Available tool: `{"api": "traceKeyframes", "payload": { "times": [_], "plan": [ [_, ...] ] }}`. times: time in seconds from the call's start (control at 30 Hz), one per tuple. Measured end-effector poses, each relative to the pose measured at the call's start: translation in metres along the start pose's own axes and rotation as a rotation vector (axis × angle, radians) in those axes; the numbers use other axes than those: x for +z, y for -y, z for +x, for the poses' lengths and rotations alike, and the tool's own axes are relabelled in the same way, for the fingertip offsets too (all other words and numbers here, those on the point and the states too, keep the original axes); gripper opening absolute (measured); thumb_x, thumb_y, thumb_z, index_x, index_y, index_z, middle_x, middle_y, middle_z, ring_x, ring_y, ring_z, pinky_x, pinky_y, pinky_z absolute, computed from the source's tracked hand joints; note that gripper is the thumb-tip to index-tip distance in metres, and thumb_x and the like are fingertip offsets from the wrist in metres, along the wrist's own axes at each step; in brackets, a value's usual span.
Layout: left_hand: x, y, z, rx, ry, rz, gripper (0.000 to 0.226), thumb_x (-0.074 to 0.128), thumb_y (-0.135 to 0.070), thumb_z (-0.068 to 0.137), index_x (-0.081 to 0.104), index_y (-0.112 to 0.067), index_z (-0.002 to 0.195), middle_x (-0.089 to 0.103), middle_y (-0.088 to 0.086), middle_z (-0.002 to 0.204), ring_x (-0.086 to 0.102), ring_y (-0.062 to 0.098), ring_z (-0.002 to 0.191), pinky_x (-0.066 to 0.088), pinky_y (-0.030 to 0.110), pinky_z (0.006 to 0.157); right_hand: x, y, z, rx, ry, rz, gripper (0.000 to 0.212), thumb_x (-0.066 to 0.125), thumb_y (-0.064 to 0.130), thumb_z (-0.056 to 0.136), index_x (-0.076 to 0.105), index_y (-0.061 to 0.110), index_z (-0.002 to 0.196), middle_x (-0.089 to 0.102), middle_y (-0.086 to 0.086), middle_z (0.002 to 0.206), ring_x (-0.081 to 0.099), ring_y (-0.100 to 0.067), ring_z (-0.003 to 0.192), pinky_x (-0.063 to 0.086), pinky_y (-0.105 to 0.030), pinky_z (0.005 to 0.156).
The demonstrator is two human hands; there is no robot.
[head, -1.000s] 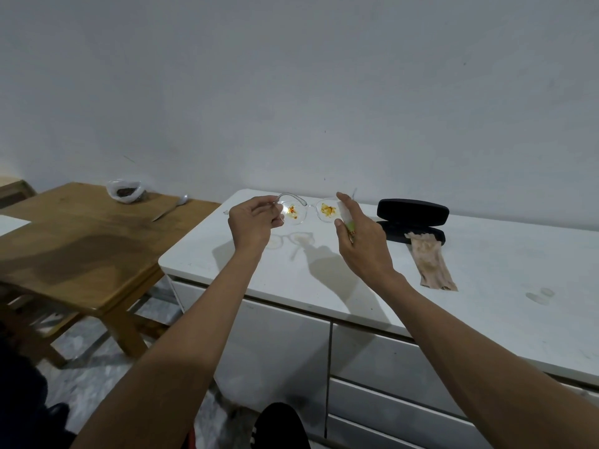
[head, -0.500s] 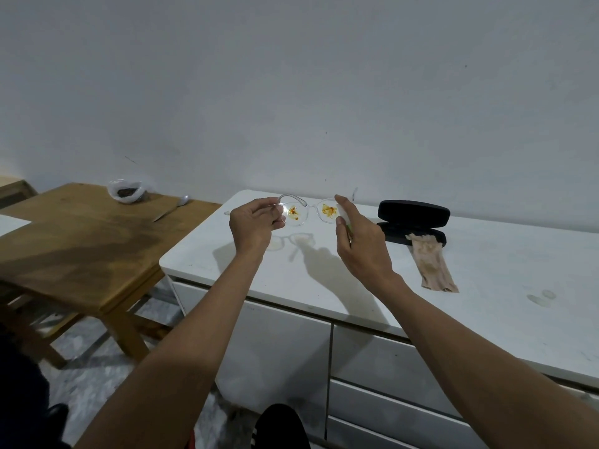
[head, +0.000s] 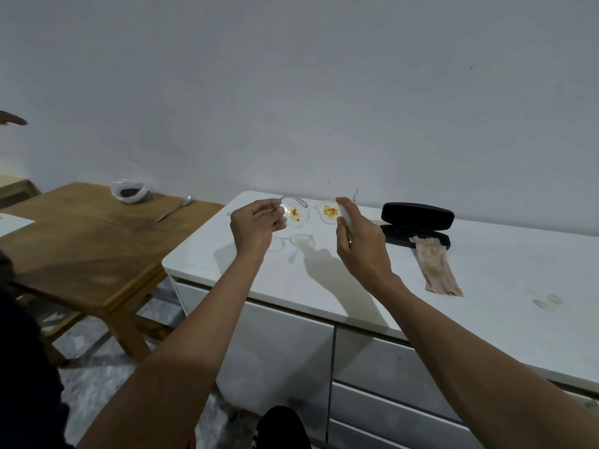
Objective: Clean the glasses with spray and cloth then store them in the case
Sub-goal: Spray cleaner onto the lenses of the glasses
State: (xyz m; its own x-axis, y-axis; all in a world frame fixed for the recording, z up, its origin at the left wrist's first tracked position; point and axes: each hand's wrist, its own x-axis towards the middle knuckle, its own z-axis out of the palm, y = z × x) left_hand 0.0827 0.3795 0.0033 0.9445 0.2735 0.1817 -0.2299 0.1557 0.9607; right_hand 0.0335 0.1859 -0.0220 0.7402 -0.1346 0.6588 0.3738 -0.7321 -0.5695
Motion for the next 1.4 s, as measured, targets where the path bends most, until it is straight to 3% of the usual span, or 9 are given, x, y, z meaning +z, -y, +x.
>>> {"api": "traceKeyframes", "payload": {
  "times": [0.17, 0.5, 0.73, 0.93, 1.07, 1.17, 1.23, 1.4],
  "plan": [
    [-0.0003, 0.001, -0.0002, -0.002, 0.004, 0.01, 0.018, 0.079, 0.002, 0.082, 0.076, 0.004, 0.1, 0.073, 0.016, 0.078, 0.067, 0.027, 0.066, 0.064, 0.032, 0.07, 0.0006, 0.0007, 0.0012, -0.033, -0.005, -0.022, 0.048, 0.051, 0.016, 0.102, 0.048, 0.024, 0.15, 0.067, -0.008, 0.082, 0.059, -0.023, 0.073, 0.044, -0.034, 0.066],
    [0.0008, 0.0013, -0.0009, -0.019, 0.002, 0.015, 0.017, 0.079, 0.002, 0.081, 0.078, 0.001, 0.098, 0.075, 0.015, 0.079, 0.069, 0.027, 0.067, 0.063, 0.033, 0.071, -0.0002, -0.0028, 0.0005, -0.021, -0.017, -0.033, 0.042, 0.051, 0.015, 0.102, 0.053, 0.019, 0.144, 0.071, -0.008, 0.085, 0.061, -0.025, 0.072, 0.047, -0.036, 0.066],
    [0.0035, 0.0014, -0.0024, -0.038, 0.012, 0.011, 0.016, 0.078, 0.003, 0.081, 0.077, 0.002, 0.097, 0.074, 0.012, 0.076, 0.069, 0.028, 0.068, 0.063, 0.033, 0.071, 0.0009, -0.0052, 0.0029, 0.018, -0.012, -0.063, 0.034, 0.049, 0.015, 0.102, 0.055, 0.014, 0.135, 0.049, 0.001, 0.067, 0.047, -0.022, 0.061, 0.037, -0.033, 0.059],
    [0.0014, 0.0019, -0.0023, -0.052, 0.018, 0.021, 0.015, 0.078, 0.004, 0.082, 0.078, 0.001, 0.096, 0.074, 0.013, 0.079, 0.069, 0.027, 0.068, 0.064, 0.036, 0.075, -0.001, -0.005, -0.0021, 0.013, -0.059, -0.048, 0.04, 0.05, 0.017, 0.102, 0.052, 0.02, 0.142, 0.067, -0.007, 0.081, 0.062, -0.027, 0.073, 0.049, -0.04, 0.064],
    [0.0012, 0.0022, -0.0023, -0.05, 0.009, 0.022, 0.014, 0.077, 0.004, 0.082, 0.078, 0.001, 0.096, 0.074, 0.014, 0.08, 0.069, 0.026, 0.069, 0.063, 0.034, 0.071, -0.0032, -0.0015, -0.003, 0.021, -0.05, 0.028, 0.045, 0.048, 0.019, 0.104, 0.048, 0.026, 0.149, 0.061, 0.002, 0.078, 0.059, -0.02, 0.073, 0.041, -0.031, 0.068],
    [0.0017, 0.0025, -0.0027, -0.051, 0.011, 0.027, 0.016, 0.078, 0.004, 0.081, 0.078, 0.002, 0.097, 0.074, 0.011, 0.078, 0.069, 0.024, 0.068, 0.062, 0.031, 0.068, -0.0032, -0.0002, -0.0032, -0.001, -0.03, 0.011, 0.043, 0.047, 0.022, 0.106, 0.048, 0.026, 0.148, 0.069, -0.006, 0.076, 0.065, -0.028, 0.073, 0.038, -0.029, 0.066],
    [0.0023, 0.0024, -0.0036, -0.048, 0.017, 0.032, 0.017, 0.078, 0.004, 0.081, 0.077, 0.003, 0.098, 0.074, 0.01, 0.077, 0.069, 0.022, 0.068, 0.063, 0.031, 0.068, -0.0018, 0.0017, -0.0032, 0.009, -0.005, 0.012, 0.04, 0.046, 0.023, 0.106, 0.048, 0.025, 0.147, 0.062, 0.006, 0.066, 0.066, -0.03, 0.072, 0.036, -0.03, 0.064],
    [0.0033, 0.0025, -0.0036, -0.053, 0.012, 0.028, 0.015, 0.076, 0.006, 0.083, 0.078, 0.003, 0.097, 0.076, 0.006, 0.076, 0.07, 0.021, 0.068, 0.063, 0.031, 0.068, 0.0006, 0.002, -0.0035, 0.043, 0.066, 0.109, 0.034, 0.039, 0.028, 0.108, 0.042, 0.026, 0.142, 0.075, -0.011, 0.103, 0.071, -0.032, 0.093, 0.052, -0.038, 0.076]
  ]
}}
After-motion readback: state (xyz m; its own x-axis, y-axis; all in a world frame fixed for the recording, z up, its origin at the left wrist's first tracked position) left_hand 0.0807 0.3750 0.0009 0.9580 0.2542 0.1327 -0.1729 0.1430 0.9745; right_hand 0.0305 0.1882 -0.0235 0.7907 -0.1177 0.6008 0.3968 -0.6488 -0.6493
